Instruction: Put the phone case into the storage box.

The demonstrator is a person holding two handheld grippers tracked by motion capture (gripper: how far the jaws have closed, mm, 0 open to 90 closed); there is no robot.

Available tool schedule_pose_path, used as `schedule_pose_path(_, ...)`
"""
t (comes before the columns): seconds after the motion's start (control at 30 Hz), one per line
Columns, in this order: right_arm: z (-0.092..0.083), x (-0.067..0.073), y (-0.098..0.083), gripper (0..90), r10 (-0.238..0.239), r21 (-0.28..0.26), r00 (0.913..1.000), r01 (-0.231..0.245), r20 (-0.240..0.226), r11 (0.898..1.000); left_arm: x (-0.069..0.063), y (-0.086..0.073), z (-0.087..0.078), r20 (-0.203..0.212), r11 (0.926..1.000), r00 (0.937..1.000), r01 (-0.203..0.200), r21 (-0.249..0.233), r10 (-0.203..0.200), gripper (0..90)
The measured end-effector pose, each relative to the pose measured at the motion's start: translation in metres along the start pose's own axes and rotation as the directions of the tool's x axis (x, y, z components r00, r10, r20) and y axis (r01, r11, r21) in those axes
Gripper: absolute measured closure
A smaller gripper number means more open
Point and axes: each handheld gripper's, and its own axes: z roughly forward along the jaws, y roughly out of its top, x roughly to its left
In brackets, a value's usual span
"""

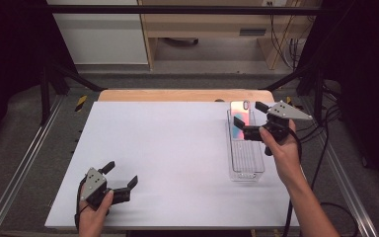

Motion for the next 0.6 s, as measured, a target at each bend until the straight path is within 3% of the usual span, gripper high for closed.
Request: schedule_pose_path(0.6,-0.032,0.002,-0.001,3.7,-0.004,-0.037,0.9998,0.004,0.02,0.999,0.005,0.001,-0.006,-0.019,0.9997,0.9998,0.003,-0.024,-0.003,1.8)
